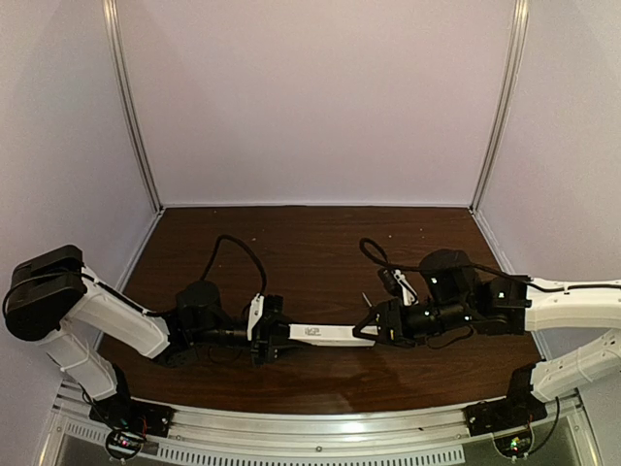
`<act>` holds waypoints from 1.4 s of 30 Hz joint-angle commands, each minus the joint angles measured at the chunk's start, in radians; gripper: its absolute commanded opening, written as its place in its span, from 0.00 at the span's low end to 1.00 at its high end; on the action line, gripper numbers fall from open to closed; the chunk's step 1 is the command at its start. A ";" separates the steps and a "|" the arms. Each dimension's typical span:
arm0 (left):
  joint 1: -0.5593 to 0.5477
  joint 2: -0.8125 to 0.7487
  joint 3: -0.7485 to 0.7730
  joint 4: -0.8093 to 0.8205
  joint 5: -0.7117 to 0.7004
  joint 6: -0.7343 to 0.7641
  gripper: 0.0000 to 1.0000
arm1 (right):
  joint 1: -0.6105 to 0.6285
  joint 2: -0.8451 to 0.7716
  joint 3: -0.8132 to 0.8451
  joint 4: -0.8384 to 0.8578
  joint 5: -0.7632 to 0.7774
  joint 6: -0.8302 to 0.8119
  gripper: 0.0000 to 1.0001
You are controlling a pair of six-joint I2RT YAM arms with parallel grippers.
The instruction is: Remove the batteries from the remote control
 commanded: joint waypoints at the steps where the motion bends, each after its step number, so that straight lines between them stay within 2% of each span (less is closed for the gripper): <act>1: 0.004 0.009 0.029 0.039 -0.002 0.013 0.00 | 0.000 -0.002 0.010 0.007 0.011 -0.014 0.47; 9: 0.004 0.002 0.024 0.043 0.001 0.010 0.00 | 0.001 -0.035 -0.025 0.017 0.019 -0.014 0.33; 14: 0.005 -0.011 0.017 0.050 0.005 0.005 0.00 | 0.001 -0.065 -0.053 0.016 0.028 -0.010 0.33; 27: 0.005 -0.040 -0.005 0.055 -0.007 0.008 0.00 | 0.000 -0.173 -0.121 -0.022 0.085 0.002 0.52; 33: 0.006 -0.031 -0.003 0.050 -0.016 0.014 0.00 | -0.001 -0.224 -0.117 -0.089 0.130 -0.016 0.71; 36: 0.006 -0.021 0.000 0.051 -0.026 0.019 0.00 | -0.002 -0.239 -0.094 -0.138 0.155 -0.047 0.77; 42: 0.005 0.015 0.020 0.059 -0.037 0.024 0.00 | -0.005 -0.265 -0.057 -0.205 0.218 -0.127 0.82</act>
